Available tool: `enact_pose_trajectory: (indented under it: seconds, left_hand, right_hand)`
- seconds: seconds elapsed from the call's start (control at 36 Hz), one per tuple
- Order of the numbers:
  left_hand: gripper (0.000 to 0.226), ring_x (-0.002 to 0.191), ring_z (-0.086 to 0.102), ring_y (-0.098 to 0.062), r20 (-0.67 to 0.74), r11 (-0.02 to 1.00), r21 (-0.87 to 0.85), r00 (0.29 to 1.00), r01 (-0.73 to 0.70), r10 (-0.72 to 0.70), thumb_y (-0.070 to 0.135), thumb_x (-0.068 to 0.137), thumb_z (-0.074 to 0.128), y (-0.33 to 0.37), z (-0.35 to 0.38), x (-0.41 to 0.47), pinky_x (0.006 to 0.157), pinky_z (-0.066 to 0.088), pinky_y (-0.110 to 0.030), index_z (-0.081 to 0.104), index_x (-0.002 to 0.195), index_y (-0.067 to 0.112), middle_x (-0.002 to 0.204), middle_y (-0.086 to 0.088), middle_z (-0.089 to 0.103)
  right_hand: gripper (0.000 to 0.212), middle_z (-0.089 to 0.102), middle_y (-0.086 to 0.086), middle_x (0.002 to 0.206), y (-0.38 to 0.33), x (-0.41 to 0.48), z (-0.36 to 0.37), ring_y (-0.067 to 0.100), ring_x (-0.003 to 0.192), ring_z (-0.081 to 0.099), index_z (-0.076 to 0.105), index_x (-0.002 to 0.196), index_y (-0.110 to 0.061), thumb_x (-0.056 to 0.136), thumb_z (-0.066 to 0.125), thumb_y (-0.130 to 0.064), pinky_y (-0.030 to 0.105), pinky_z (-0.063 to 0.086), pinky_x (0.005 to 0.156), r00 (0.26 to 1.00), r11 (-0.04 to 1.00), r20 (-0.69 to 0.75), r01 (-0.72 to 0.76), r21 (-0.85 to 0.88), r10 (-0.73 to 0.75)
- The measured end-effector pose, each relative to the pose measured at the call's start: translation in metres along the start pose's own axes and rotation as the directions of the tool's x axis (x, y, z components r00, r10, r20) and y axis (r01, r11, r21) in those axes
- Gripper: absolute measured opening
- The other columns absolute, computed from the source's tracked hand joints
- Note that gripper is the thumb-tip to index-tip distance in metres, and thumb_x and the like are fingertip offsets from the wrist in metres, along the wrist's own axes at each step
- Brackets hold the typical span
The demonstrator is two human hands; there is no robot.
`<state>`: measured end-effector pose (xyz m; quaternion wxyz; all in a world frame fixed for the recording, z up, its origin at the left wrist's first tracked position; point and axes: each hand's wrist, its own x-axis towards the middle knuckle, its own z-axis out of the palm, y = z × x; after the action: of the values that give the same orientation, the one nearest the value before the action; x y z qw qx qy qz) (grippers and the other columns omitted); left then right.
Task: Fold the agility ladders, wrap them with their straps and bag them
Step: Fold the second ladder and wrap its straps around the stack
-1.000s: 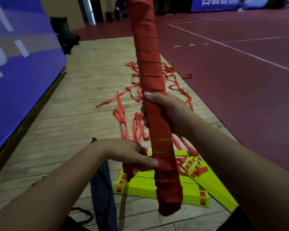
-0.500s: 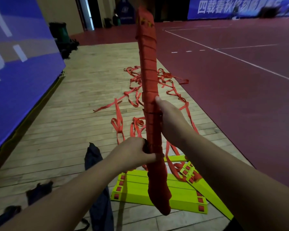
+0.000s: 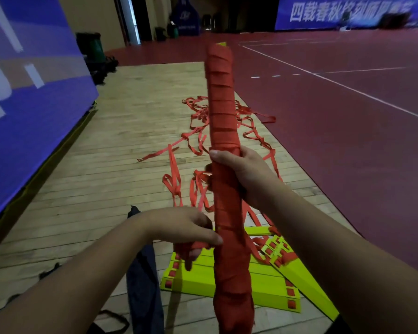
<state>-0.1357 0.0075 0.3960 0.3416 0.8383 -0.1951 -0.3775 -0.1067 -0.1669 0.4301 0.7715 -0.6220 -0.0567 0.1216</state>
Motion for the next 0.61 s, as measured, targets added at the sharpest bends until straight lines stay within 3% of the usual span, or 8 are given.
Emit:
enact_pose_trajectory:
  seconds: [0.06, 0.11, 0.19, 0.28, 0.39, 0.47, 0.53, 0.61]
  left_hand:
    - [0.036, 0.066, 0.065, -0.029, -0.073, 1.000, 0.027, 0.997, -0.013, 0.015, 0.055, 0.091, 0.063, -0.001, 0.000, 0.000, 0.073, 0.056, -0.050, 0.062, 0.085, 0.019, 0.069, -0.005, 0.068]
    - [0.041, 0.064, 0.065, -0.025, -0.173, 1.000, -0.031, 0.985, -0.004, -0.001, 0.058, 0.089, 0.063, 0.002, 0.004, 0.002, 0.064, 0.053, -0.039, 0.060, 0.091, 0.017, 0.071, -0.006, 0.068]
    - [0.032, 0.069, 0.065, -0.010, -0.360, 0.992, 0.123, 0.933, 0.034, 0.012, 0.062, 0.083, 0.067, 0.007, 0.012, 0.009, 0.065, 0.054, -0.029, 0.057, 0.093, 0.032, 0.082, 0.007, 0.068]
    - [0.034, 0.074, 0.066, -0.009, -0.459, 0.969, 0.230, 0.888, 0.086, 0.030, 0.064, 0.079, 0.068, 0.001, 0.013, 0.016, 0.071, 0.059, -0.035, 0.061, 0.088, 0.032, 0.085, 0.007, 0.069]
    - [0.055, 0.083, 0.073, -0.022, -0.374, 1.000, 0.022, 0.927, -0.016, 0.024, 0.068, 0.066, 0.073, -0.007, 0.005, 0.013, 0.078, 0.059, -0.052, 0.070, 0.100, 0.024, 0.093, -0.005, 0.075]
    - [0.037, 0.071, 0.068, -0.022, -0.239, 0.987, -0.083, 0.964, -0.139, 0.116, 0.053, 0.075, 0.080, -0.002, 0.002, 0.007, 0.072, 0.058, -0.049, 0.068, 0.097, 0.026, 0.088, -0.007, 0.073]
    - [0.038, 0.079, 0.069, -0.030, -0.137, 0.970, -0.159, 0.977, -0.185, 0.164, 0.045, 0.079, 0.080, 0.001, 0.003, 0.004, 0.073, 0.057, -0.046, 0.068, 0.104, 0.019, 0.095, -0.007, 0.073]
    - [0.054, 0.092, 0.072, -0.034, -0.039, 0.975, -0.164, 0.989, -0.148, 0.143, 0.051, 0.078, 0.078, 0.004, 0.005, 0.002, 0.082, 0.059, -0.045, 0.065, 0.117, 0.014, 0.109, -0.012, 0.074]
  right_hand:
    - [0.042, 0.071, 0.018, 0.101, 0.004, 0.005, -0.001, 0.028, 0.082, 0.073, 0.057, 0.120, -0.013, 0.087, 0.078, -0.026, 0.047, 0.063, 0.079, 0.988, 0.991, -0.132, 0.062, -0.116, -0.077]
    - [0.055, 0.070, 0.016, 0.109, 0.007, 0.006, 0.001, 0.028, 0.095, 0.073, 0.055, 0.120, -0.019, 0.081, 0.079, -0.048, 0.054, 0.060, 0.087, 0.975, 0.983, -0.198, 0.064, -0.172, -0.098]
    - [0.075, 0.066, 0.009, 0.122, 0.001, 0.003, 0.010, 0.028, 0.112, 0.065, 0.049, 0.132, -0.021, 0.078, 0.063, -0.071, 0.055, 0.052, 0.099, 0.979, 1.000, -0.206, -0.002, -0.022, -0.003]
    - [0.066, 0.066, 0.010, 0.125, -0.001, 0.004, 0.011, 0.029, 0.116, 0.063, 0.051, 0.132, -0.018, 0.085, 0.059, -0.063, 0.055, 0.048, 0.103, 0.987, 0.995, -0.163, 0.008, 0.102, 0.009]
    - [0.061, 0.065, 0.009, 0.105, -0.007, 0.000, 0.006, 0.022, 0.094, 0.067, 0.053, 0.132, -0.006, 0.087, 0.070, -0.044, 0.038, 0.058, 0.077, 0.998, 0.982, -0.061, 0.024, 0.188, -0.013]
    - [0.029, 0.067, -0.003, 0.069, -0.013, -0.004, 0.003, 0.009, 0.059, 0.066, 0.062, 0.104, -0.010, 0.093, 0.064, -0.036, 0.022, 0.053, 0.054, 0.994, 0.975, 0.105, -0.016, 0.222, -0.008]
    - [0.028, 0.065, -0.004, 0.064, -0.016, -0.008, 0.004, 0.009, 0.055, 0.064, 0.065, 0.096, -0.012, 0.082, 0.068, -0.037, 0.021, 0.052, 0.052, 0.989, 0.972, 0.149, -0.041, 0.232, 0.006]
    - [0.032, 0.065, 0.003, 0.074, -0.013, -0.006, 0.005, 0.023, 0.076, 0.066, 0.064, 0.093, -0.012, 0.074, 0.067, -0.038, 0.030, 0.058, 0.065, 0.989, 0.974, 0.144, -0.058, 0.217, 0.027]
